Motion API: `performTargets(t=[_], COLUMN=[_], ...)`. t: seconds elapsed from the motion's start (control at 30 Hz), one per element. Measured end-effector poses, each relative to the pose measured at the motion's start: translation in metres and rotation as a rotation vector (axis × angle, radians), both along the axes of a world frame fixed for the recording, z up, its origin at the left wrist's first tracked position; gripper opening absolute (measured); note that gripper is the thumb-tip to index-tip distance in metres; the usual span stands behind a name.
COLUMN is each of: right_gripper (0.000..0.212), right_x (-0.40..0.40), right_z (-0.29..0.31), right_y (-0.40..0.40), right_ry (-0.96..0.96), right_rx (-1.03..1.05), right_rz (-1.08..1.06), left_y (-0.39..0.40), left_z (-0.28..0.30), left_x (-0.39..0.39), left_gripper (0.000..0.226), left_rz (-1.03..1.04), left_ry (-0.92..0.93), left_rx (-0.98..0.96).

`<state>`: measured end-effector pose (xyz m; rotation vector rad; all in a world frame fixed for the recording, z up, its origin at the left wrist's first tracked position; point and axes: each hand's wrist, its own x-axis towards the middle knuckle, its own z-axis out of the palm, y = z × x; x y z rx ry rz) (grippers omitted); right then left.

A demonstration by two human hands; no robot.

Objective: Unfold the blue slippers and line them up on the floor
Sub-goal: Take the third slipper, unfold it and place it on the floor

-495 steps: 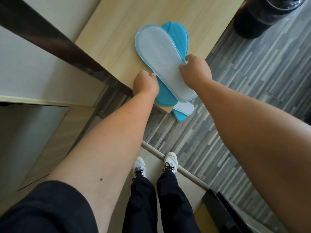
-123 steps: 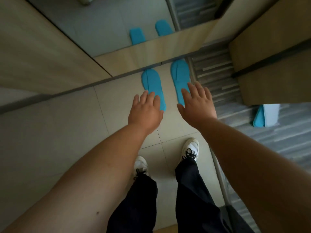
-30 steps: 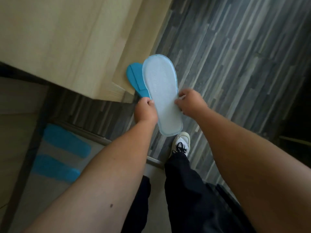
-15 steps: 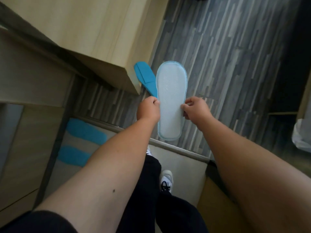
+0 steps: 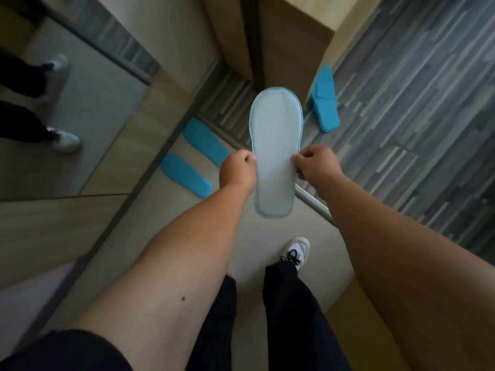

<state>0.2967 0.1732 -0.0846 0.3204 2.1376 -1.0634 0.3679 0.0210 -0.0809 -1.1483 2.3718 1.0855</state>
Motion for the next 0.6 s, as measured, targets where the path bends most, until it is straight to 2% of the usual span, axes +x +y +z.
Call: performTargets(t=[0.17,0.33,0.6], right_gripper=[0.016,0.015,0.015], right_x=[0.063,0.142,0.324], right_z=[0.012,0.017,0.0], right_y=[-0.096,-0.196,-0.338], right_ry=[-0.013,0.058,0.044], right_rx=[-0.028,0.0,0.007], right_rz=[0.202,0.408,0.687], left_y=[-0.084,-0.168,-0.27], left_z=[0.013,0.007,-0.017], left_x=[0.088,0.192,0.402], left_gripper=[0.017,0.019,0.019], left_rz=[0.169,0.344,0.677], left_ry=[-0.011,0.025,0.013], left_rx=[-0.035,-0.008,0.069])
